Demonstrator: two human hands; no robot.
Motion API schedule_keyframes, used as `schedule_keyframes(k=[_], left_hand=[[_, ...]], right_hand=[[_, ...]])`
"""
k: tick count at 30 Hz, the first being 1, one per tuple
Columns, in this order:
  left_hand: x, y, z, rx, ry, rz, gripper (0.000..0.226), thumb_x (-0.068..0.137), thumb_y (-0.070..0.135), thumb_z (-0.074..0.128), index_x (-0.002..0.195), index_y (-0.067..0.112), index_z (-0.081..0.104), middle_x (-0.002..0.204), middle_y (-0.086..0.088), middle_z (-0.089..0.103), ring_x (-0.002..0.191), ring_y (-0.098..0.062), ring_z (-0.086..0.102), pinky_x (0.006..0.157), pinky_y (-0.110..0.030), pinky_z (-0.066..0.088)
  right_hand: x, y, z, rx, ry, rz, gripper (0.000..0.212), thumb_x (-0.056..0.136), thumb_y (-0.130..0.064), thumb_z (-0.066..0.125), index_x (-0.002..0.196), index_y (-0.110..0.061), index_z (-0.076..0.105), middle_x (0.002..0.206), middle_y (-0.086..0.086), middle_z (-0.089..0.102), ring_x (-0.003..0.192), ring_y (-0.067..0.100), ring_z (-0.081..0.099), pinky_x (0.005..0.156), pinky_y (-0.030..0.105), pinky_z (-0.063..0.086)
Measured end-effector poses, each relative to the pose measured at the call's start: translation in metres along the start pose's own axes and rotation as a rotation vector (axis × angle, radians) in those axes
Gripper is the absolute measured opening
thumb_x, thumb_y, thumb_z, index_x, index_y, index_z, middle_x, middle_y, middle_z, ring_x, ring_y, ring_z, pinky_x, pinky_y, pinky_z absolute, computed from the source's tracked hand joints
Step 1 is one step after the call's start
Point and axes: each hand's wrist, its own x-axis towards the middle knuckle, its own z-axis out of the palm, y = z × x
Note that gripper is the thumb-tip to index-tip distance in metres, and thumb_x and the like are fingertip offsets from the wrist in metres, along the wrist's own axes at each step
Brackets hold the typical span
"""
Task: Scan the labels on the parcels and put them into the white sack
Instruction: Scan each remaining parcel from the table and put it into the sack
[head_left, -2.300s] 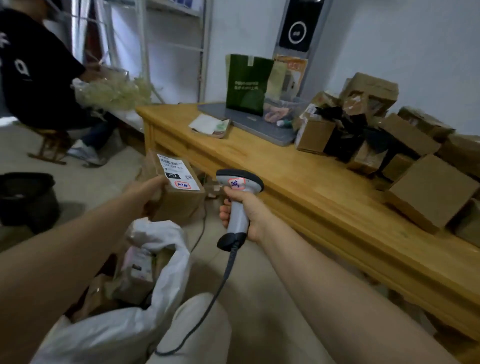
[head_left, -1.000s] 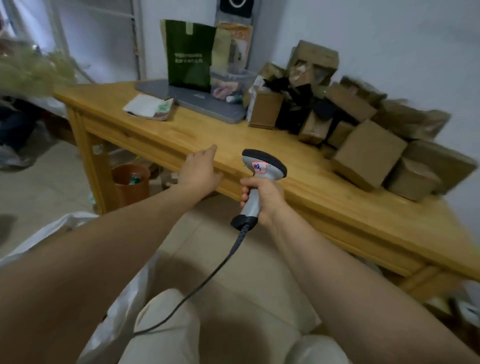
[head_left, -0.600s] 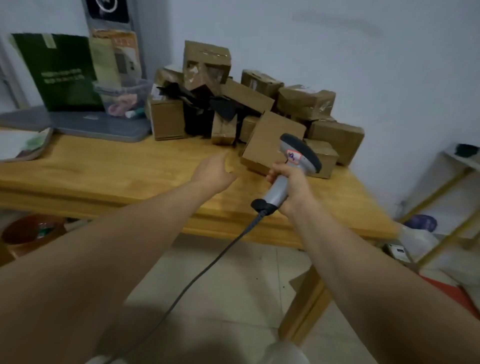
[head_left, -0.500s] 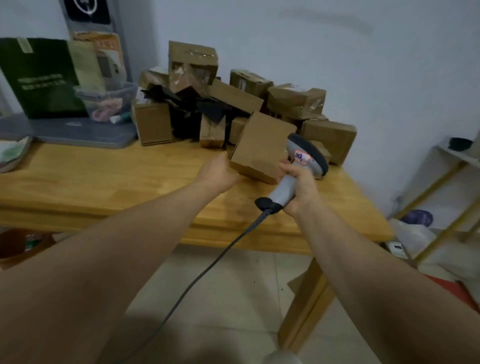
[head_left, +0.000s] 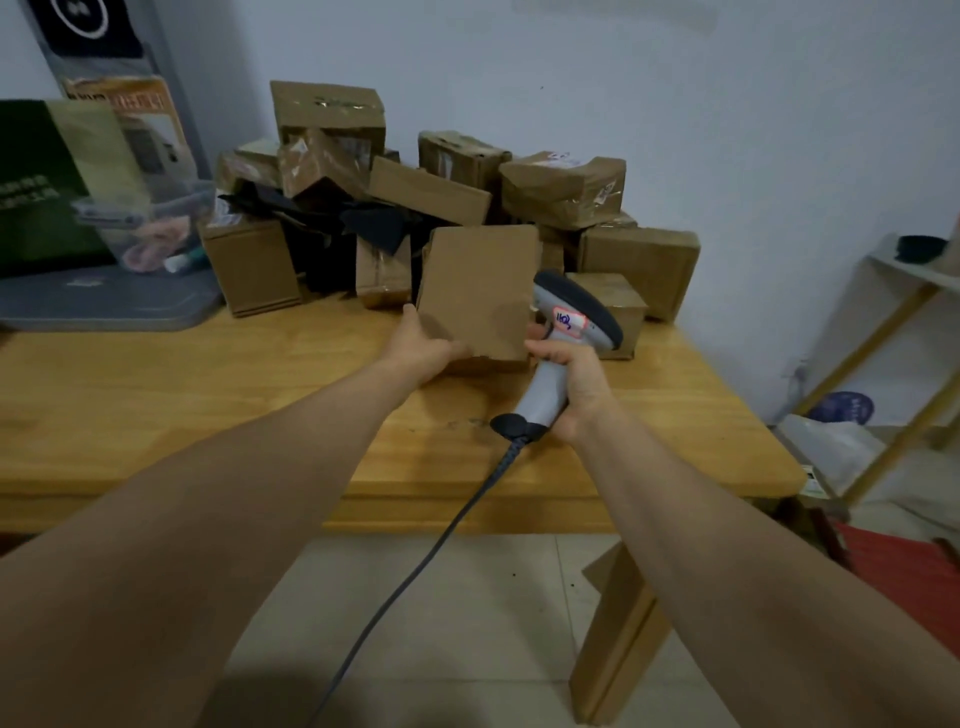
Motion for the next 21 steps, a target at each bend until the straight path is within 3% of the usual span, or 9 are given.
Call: schedule_keyframes(k=[2, 5, 8, 10, 12, 14, 17, 21], left_hand=[[-0.012, -0.004, -0.007, -0.050, 0.020, 0.010, 0.109, 0.076, 0.049, 0.074, 0.155, 0.015, 0.006, 0.153, -0.004, 0.034, 0.139, -0.025, 0.033, 0.109, -0.037, 0.031], [-0.039, -0.006, -0.019, -0.129, 0.022, -0.014, 0.105, 0.072, 0.070, 0.064, 0.153, 0.019, 0.021, 0.154, -0.005, 0.033, 0.138, -0.027, 0.034, 0.102, -0.035, 0.032], [-0.065, -0.003, -0.031, -0.138, -0.063, -0.029, 0.092, 0.074, 0.075, 0.054, 0.146, 0.020, 0.038, 0.146, -0.007, 0.044, 0.120, -0.022, 0.045, 0.090, -0.028, 0.034], [-0.081, -0.005, -0.038, -0.105, -0.108, -0.076, 0.091, 0.075, 0.079, 0.049, 0.143, 0.019, 0.042, 0.144, -0.008, 0.045, 0.123, -0.025, 0.044, 0.099, -0.036, 0.033], [-0.094, -0.008, -0.046, -0.095, -0.085, -0.084, 0.090, 0.076, 0.075, 0.053, 0.145, 0.019, 0.039, 0.147, -0.007, 0.042, 0.133, -0.028, 0.038, 0.106, -0.041, 0.029], [-0.103, -0.007, -0.056, -0.091, -0.029, 0.022, 0.080, 0.080, 0.060, 0.064, 0.145, 0.020, 0.039, 0.145, -0.005, 0.045, 0.133, -0.026, 0.040, 0.108, -0.039, 0.031], [-0.111, 0.001, -0.069, -0.061, 0.058, 0.151, 0.061, 0.081, 0.034, 0.073, 0.135, 0.019, 0.048, 0.127, -0.001, 0.058, 0.119, -0.021, 0.053, 0.101, -0.039, 0.044], [-0.107, -0.001, -0.078, -0.002, 0.218, 0.026, 0.042, 0.088, 0.031, 0.067, 0.123, 0.015, 0.053, 0.115, -0.005, 0.061, 0.100, -0.024, 0.059, 0.088, -0.040, 0.052]], right_hand=[[-0.006, 0.002, 0.002, -0.005, -0.003, -0.053, 0.021, 0.077, -0.005, 0.068, 0.091, -0.019, 0.073, 0.104, 0.004, 0.070, 0.101, 0.027, 0.063, 0.091, 0.041, 0.053], [-0.022, 0.001, 0.012, -0.066, 0.072, -0.144, 0.043, 0.071, -0.003, 0.076, 0.111, -0.008, 0.065, 0.106, 0.007, 0.070, 0.096, 0.024, 0.066, 0.073, 0.033, 0.053], [-0.041, 0.000, 0.024, -0.081, 0.062, -0.182, 0.061, 0.069, -0.003, 0.078, 0.124, -0.003, 0.052, 0.112, 0.013, 0.067, 0.099, 0.026, 0.067, 0.080, 0.036, 0.053], [-0.056, 0.000, 0.034, -0.056, 0.009, -0.191, 0.059, 0.070, -0.004, 0.078, 0.123, -0.004, 0.051, 0.105, 0.010, 0.070, 0.098, 0.025, 0.069, 0.082, 0.036, 0.053], [-0.071, 0.002, 0.045, -0.069, -0.067, -0.197, 0.048, 0.072, -0.007, 0.078, 0.115, -0.009, 0.056, 0.091, 0.002, 0.073, 0.096, 0.023, 0.069, 0.082, 0.037, 0.053], [-0.084, 0.007, 0.055, -0.100, -0.136, -0.180, 0.042, 0.074, -0.010, 0.076, 0.113, -0.010, 0.060, 0.089, 0.000, 0.073, 0.095, 0.022, 0.069, 0.084, 0.038, 0.053], [-0.097, 0.018, 0.068, -0.109, -0.177, -0.090, 0.039, 0.077, -0.012, 0.075, 0.114, -0.008, 0.063, 0.097, 0.007, 0.070, 0.090, 0.022, 0.067, 0.078, 0.035, 0.054], [-0.110, 0.030, 0.070, -0.119, -0.159, -0.029, 0.035, 0.078, -0.014, 0.075, 0.112, -0.010, 0.065, 0.104, 0.011, 0.068, 0.096, 0.029, 0.064, 0.078, 0.038, 0.053]])
